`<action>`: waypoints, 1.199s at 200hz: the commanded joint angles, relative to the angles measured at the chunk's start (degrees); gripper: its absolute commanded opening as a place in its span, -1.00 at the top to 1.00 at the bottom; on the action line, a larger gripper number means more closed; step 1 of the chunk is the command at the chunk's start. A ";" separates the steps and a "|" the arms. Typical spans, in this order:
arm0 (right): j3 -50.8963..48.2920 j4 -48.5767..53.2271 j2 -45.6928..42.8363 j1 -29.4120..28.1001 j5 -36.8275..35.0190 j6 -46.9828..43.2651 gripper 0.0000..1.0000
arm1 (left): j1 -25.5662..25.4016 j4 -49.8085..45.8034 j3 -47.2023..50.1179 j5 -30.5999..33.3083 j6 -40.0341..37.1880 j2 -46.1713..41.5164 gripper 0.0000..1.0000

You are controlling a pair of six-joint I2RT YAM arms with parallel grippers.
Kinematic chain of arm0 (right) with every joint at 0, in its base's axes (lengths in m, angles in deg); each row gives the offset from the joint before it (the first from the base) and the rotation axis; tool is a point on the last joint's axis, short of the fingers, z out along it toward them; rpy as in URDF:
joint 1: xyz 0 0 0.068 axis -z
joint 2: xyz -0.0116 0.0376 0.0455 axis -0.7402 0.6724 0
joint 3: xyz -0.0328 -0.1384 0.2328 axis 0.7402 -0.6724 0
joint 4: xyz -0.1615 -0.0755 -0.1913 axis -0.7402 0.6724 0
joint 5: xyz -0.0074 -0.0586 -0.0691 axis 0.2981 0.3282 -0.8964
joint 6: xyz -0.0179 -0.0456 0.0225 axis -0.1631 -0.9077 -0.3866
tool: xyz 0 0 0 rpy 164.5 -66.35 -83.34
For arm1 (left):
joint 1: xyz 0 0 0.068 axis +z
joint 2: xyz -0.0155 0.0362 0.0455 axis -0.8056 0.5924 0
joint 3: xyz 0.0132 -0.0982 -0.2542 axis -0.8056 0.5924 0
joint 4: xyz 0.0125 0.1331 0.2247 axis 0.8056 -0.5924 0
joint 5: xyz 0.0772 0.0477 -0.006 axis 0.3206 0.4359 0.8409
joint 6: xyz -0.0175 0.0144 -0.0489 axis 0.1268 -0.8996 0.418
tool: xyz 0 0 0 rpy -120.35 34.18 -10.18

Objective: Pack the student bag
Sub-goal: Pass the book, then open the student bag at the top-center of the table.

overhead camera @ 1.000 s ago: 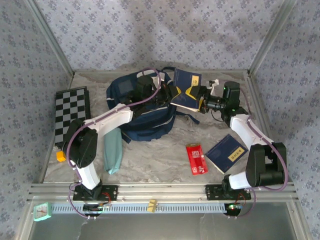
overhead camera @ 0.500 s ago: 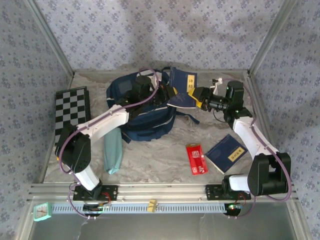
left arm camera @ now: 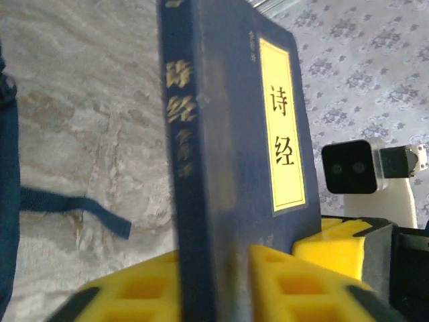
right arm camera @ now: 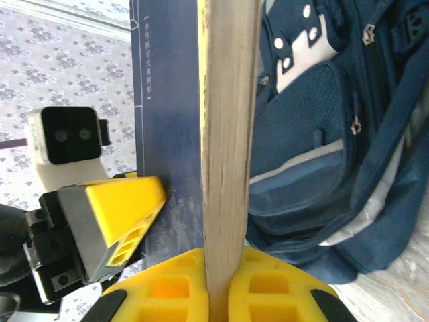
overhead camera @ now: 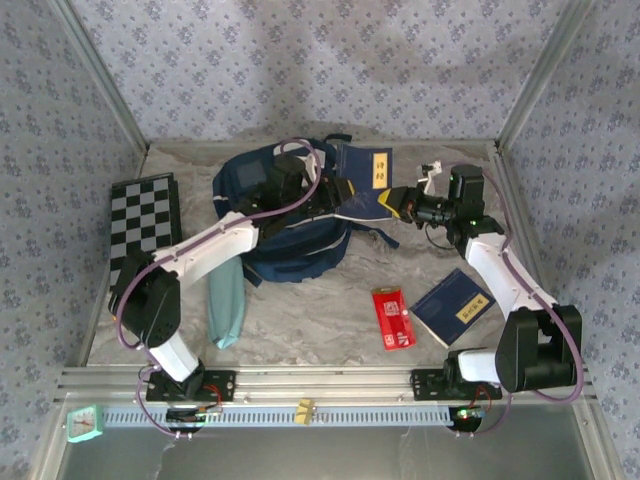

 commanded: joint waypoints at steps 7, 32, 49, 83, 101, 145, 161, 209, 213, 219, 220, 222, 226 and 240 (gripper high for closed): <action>2.15 11.60 -3.26 1.70 -3.13 -8.07 1.00 | 0.29 -15.11 -1.99 4.45 -15.55 -5.57 0.15; 0.95 17.71 -6.13 2.90 -4.62 -11.55 1.00 | 0.30 -27.82 -2.94 8.14 -30.48 -6.88 -0.08; 0.35 21.54 -7.80 3.85 -5.56 -13.29 1.00 | 0.21 -35.64 -4.09 9.17 -38.52 -5.61 -0.09; 0.08 28.69 -10.24 6.65 -7.94 -19.15 1.00 | -0.69 -41.63 -5.12 8.40 -47.72 -1.49 -0.10; -0.94 29.08 -11.05 8.22 -7.39 -19.45 1.00 | -1.55 -42.16 -6.25 9.63 -51.07 1.58 -0.10; -2.44 29.11 -10.97 9.86 -6.05 -19.88 1.00 | -3.29 -43.65 -9.08 14.58 -55.08 9.91 -0.10; -2.96 28.71 -11.04 10.02 -5.76 -19.84 1.00 | -3.58 -42.86 -10.15 17.32 -55.90 12.65 -0.08; -4.29 27.93 -11.66 10.12 -5.52 -19.70 1.00 | -3.69 -42.86 -12.43 22.66 -56.83 15.96 0.43; -4.40 27.84 -11.78 10.13 -5.50 -19.65 1.00 | -3.69 -42.86 -12.49 23.12 -56.84 15.98 0.49; -4.64 27.66 -11.77 10.22 -5.43 -19.55 1.00 | -3.67 -42.86 -12.68 23.41 -56.91 15.99 0.58; -4.65 27.68 -11.77 10.21 -5.42 -19.54 1.00 | -3.69 -42.86 -12.74 23.46 -56.92 15.98 0.60; -4.66 27.65 -11.76 10.20 -5.35 -19.53 1.00 | -3.71 -42.97 -12.78 23.50 -56.99 15.98 0.63; -4.71 27.68 -11.72 10.24 -5.21 -19.47 1.00 | -3.66 -43.03 -12.84 23.66 -57.09 15.90 0.70; -4.51 28.08 -11.59 10.29 -4.43 -19.91 1.00 | -3.64 -43.06 -12.97 23.93 -57.57 15.08 0.93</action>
